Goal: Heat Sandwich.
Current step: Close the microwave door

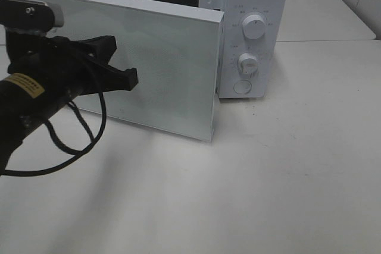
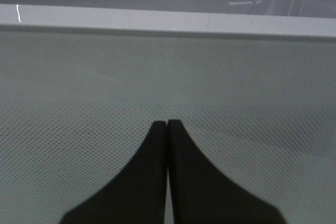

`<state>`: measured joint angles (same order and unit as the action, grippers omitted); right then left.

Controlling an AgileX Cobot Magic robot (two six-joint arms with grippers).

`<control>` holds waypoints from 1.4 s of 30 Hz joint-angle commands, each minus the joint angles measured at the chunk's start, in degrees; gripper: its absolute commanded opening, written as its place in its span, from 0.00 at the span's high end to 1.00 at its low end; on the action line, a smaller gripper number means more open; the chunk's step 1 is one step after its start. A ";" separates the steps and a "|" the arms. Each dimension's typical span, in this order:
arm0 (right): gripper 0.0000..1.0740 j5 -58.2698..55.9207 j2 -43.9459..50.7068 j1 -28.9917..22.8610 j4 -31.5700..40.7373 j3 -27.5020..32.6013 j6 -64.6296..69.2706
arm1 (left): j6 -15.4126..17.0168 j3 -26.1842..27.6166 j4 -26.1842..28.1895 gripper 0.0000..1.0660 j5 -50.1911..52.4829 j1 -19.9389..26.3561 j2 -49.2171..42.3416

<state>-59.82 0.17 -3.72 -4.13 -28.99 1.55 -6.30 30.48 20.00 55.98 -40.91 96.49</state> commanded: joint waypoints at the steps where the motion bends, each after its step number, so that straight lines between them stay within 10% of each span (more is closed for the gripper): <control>1: 0.29 0.52 1.60 0.40 0.06 0.06 -0.34 | -1.26 2.35 2.29 1.00 -0.11 -1.43 1.20; 14: 0.29 0.52 1.60 0.40 0.06 0.06 -0.34 | -13.06 15.30 17.70 1.00 -2.98 -8.19 7.96; 42: 0.29 0.52 1.60 0.40 0.06 0.06 -0.29 | -23.09 34.43 26.24 1.00 -10.43 -9.68 17.25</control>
<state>-59.82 0.17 -3.72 -4.13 -28.99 1.55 -28.59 64.06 45.49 45.84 -50.25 113.50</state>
